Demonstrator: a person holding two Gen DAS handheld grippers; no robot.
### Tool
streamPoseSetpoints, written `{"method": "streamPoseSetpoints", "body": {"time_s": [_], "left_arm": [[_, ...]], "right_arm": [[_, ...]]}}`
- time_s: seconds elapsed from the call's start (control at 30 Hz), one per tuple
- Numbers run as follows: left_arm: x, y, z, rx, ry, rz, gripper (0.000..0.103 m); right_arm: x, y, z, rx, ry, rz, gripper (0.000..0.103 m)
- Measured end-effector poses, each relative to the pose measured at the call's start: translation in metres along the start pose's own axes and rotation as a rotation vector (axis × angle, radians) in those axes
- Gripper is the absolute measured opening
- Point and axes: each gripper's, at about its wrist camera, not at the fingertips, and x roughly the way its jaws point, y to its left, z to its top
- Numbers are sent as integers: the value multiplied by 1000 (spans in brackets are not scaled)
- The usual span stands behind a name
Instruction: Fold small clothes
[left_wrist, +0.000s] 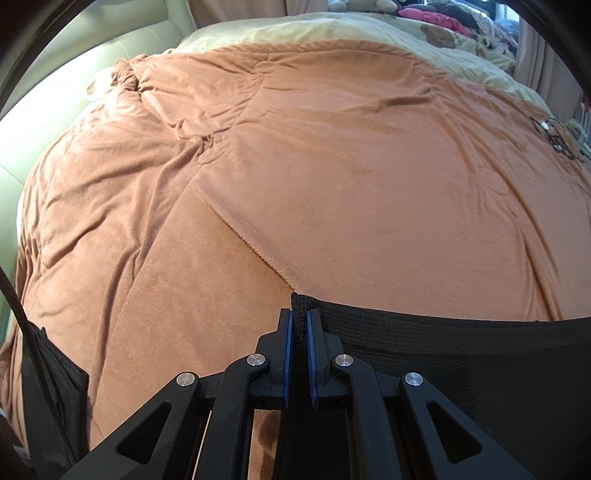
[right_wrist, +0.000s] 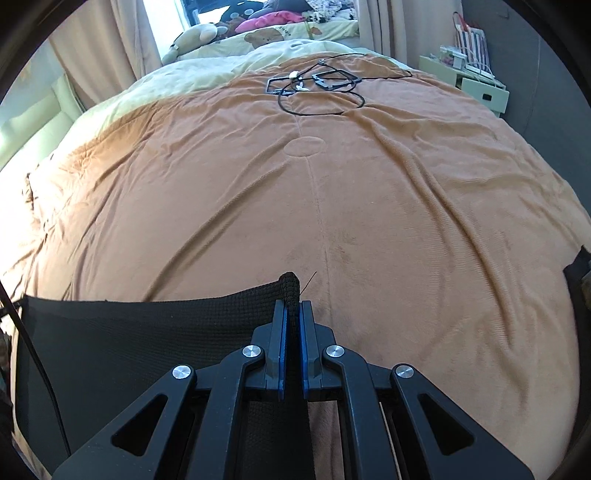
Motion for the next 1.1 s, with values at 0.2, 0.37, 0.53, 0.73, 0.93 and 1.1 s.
{"method": "streamPoseSetpoints", "body": {"time_s": [0.2,0.37,0.53,0.73,0.93,1.1], "left_arm": [[-5,-5,-5,22,38,35,21],[-38,-9,-12,26,-26,-22,50],[-57,-26,-23,63,-1,-102,50],[-65,-49,-41,94,68,-193,50],[-63,-81,-66,192,124,-244,54],[-49,-99,-75,221,145,-233,54]], "right_arm": [[-3,15,-3,-32,40,-12,42],[-28,28,-5,-46,13,25,62],[-49,46,-14,-86,6,25,62],[-55,79,-34,-175,78,70,62],[-44,106,-50,-266,148,120,62],[-20,128,-51,-307,194,118,52]]}}
